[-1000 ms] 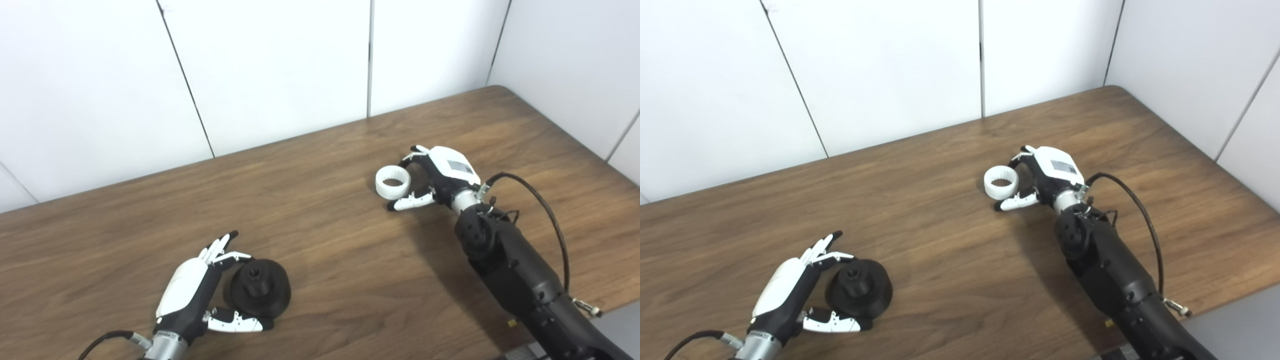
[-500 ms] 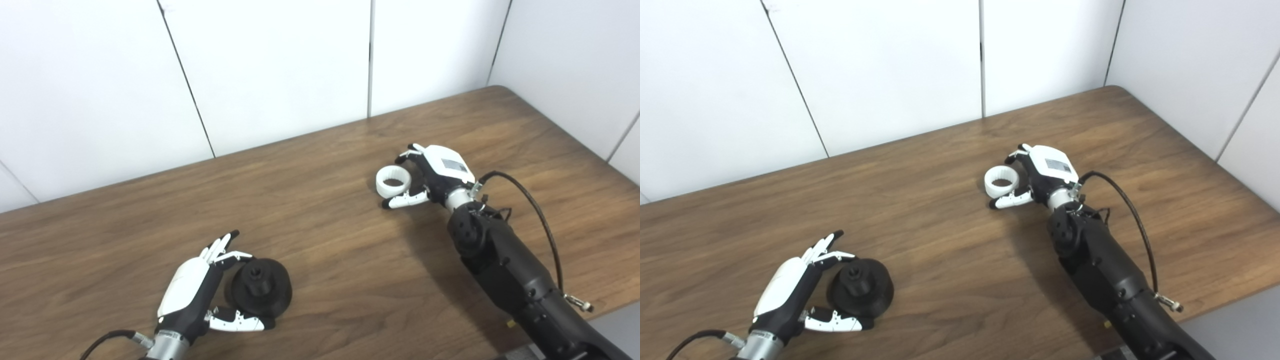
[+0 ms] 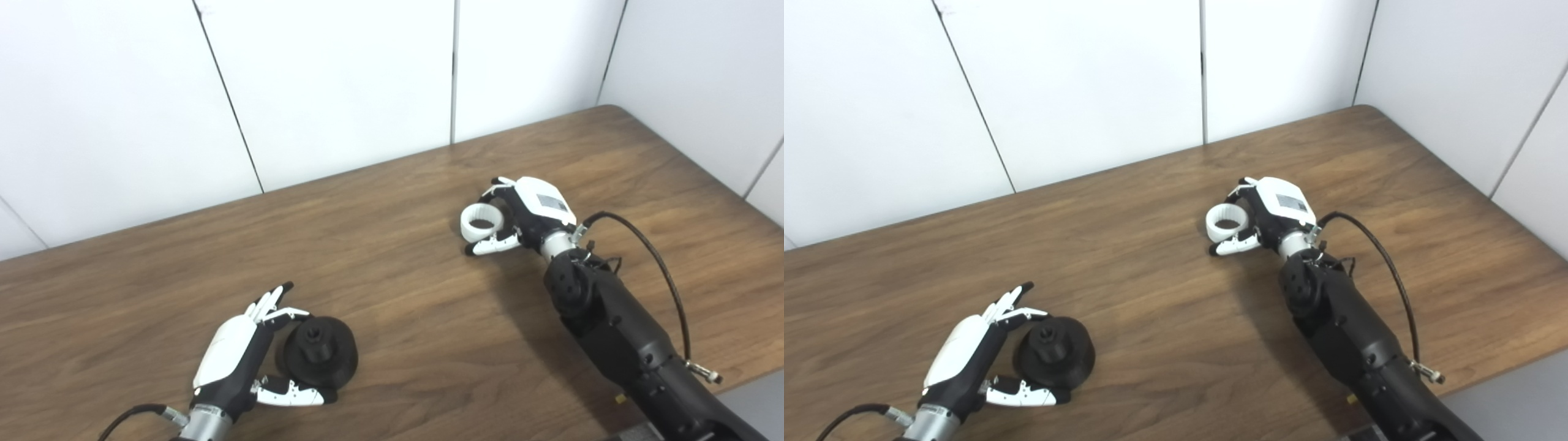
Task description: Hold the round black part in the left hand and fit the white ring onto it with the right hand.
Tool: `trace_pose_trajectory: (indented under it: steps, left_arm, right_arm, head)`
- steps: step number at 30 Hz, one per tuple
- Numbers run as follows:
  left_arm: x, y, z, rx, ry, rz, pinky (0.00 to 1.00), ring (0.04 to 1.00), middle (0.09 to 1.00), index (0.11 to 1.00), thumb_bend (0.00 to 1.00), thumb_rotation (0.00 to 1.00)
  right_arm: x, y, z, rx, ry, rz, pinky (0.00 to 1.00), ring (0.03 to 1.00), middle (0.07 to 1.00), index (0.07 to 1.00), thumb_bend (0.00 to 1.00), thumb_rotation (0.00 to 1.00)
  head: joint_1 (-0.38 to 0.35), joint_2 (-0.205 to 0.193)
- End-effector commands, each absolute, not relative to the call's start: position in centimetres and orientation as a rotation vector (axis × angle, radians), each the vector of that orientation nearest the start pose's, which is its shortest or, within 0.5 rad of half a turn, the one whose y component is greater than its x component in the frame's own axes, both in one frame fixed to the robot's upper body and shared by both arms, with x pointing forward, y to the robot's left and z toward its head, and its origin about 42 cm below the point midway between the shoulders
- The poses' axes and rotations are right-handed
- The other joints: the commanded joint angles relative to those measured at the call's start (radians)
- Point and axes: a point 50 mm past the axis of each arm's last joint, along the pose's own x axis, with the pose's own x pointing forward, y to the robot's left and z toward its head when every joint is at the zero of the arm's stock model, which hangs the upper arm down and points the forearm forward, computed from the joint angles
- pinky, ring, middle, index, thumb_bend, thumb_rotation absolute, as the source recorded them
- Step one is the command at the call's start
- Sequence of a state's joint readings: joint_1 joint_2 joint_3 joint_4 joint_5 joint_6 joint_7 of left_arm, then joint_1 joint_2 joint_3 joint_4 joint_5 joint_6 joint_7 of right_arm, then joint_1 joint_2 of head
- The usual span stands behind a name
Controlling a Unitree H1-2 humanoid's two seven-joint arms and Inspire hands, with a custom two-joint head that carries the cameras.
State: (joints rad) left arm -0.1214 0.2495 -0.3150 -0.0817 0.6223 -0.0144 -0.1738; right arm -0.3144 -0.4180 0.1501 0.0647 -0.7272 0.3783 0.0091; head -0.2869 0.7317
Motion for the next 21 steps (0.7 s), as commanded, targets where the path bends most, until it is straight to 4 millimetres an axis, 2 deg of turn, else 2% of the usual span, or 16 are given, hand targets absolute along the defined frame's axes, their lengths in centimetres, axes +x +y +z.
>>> trace_pose_trajectory:
  steps: [1,11,21]
  left_arm:
    - [30.90,18.78,14.79,0.913,-0.262,-0.443,1.00,1.000,1.000,0.620,0.91,0.29]
    - [30.66,18.72,14.84,0.913,-0.259,-0.441,1.00,1.000,1.000,0.622,0.90,0.29]
    - [30.64,18.79,14.78,0.907,-0.258,-0.442,1.00,1.000,1.000,0.621,0.90,0.28]
  right_arm:
    - [38.58,-31.47,19.57,-1.152,-0.002,-0.189,0.81,0.854,0.898,0.665,0.73,0.27]
    - [38.51,-31.69,19.73,-1.168,-0.033,-0.206,0.77,0.836,0.875,0.642,0.72,0.28]
    - [38.59,-31.78,19.75,-1.162,-0.052,-0.221,0.75,0.826,0.857,0.626,0.68,0.20]
  head:
    - [0.001,0.001]
    - [0.006,0.006]
    - [0.004,0.008]
